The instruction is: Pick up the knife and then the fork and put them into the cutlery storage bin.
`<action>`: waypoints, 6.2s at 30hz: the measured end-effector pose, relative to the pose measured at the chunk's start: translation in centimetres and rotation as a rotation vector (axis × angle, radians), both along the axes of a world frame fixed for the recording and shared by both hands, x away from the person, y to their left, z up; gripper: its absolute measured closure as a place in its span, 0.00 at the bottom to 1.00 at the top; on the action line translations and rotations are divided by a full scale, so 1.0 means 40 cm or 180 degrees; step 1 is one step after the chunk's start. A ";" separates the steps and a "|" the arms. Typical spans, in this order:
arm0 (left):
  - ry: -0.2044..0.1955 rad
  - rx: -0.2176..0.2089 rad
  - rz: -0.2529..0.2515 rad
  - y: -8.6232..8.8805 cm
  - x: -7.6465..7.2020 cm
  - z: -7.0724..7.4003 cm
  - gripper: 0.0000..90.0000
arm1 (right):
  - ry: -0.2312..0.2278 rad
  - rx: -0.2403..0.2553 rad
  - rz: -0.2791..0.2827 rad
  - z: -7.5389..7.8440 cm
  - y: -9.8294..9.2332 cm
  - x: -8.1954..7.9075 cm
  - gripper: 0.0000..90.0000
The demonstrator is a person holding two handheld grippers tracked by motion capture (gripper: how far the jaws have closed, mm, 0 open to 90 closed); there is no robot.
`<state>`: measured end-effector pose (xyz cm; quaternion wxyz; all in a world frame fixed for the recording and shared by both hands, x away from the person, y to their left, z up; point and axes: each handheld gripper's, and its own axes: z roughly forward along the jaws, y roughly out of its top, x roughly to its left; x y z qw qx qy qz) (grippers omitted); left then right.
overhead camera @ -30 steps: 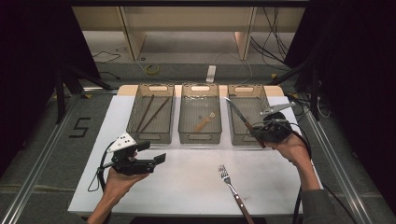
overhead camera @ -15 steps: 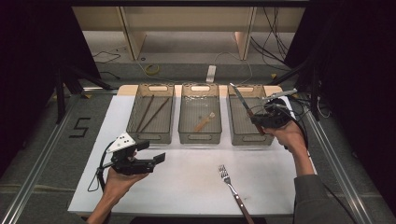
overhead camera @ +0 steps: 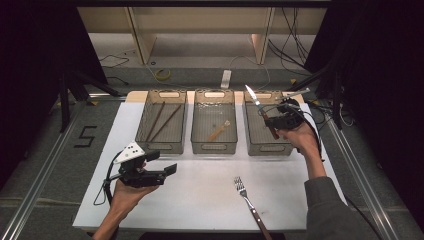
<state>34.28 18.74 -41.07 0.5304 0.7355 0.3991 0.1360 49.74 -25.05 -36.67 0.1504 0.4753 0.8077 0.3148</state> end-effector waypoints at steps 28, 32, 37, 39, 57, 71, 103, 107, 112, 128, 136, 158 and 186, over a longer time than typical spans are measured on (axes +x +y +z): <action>0.0001 0.0012 -0.0024 0.000 -0.001 0.000 0.18 | 0.0324 0.0065 -0.0274 -0.063 0.008 0.038 0.65; -0.0001 0.0010 -0.0020 0.000 -0.001 0.000 0.18 | 0.0138 0.0013 -0.0129 -0.036 0.018 -0.007 0.56; -0.0022 0.0027 -0.0016 -0.003 -0.002 0.001 0.18 | 0.0028 -0.0074 0.0169 -0.013 0.037 -0.100 0.49; -0.0012 0.0021 -0.0013 -0.002 -0.002 -0.001 0.18 | 0.0020 -0.0114 0.0310 -0.015 0.045 -0.139 0.46; -0.0020 0.0034 -0.0008 -0.001 -0.003 -0.001 0.18 | 0.0264 -0.0198 0.0739 -0.074 0.075 -0.311 0.36; -0.0038 0.0036 -0.0020 -0.001 -0.005 0.001 0.18 | 0.0522 -0.0365 0.1085 -0.137 0.110 -0.393 0.34; -0.0043 0.0090 -0.0038 -0.006 -0.004 0.000 0.18 | 0.0832 -0.0827 0.1433 -0.220 0.142 -0.478 0.51; -0.0044 0.0093 -0.0039 -0.006 -0.004 0.000 0.18 | 0.0825 -0.0885 0.1445 -0.223 0.143 -0.481 0.54; -0.0044 0.0091 -0.0038 -0.006 -0.004 -0.001 0.18 | 0.0844 -0.0946 0.1498 -0.228 0.148 -0.484 0.57; -0.0029 0.0115 -0.0052 -0.008 -0.003 -0.002 0.18 | 0.0855 -0.1076 0.1472 -0.229 0.149 -0.484 0.70; -0.0033 0.0105 -0.0045 -0.006 -0.003 -0.002 0.18 | 0.0853 -0.1096 0.1484 -0.229 0.149 -0.480 0.75; -0.0016 0.0078 -0.0036 -0.006 -0.003 -0.002 0.18 | 0.0861 -0.1248 0.1623 -0.227 0.156 -0.474 0.86; -0.0029 0.0072 -0.0022 -0.004 -0.002 -0.001 0.18 | 0.0705 -0.0848 0.1444 -0.189 0.111 -0.426 0.86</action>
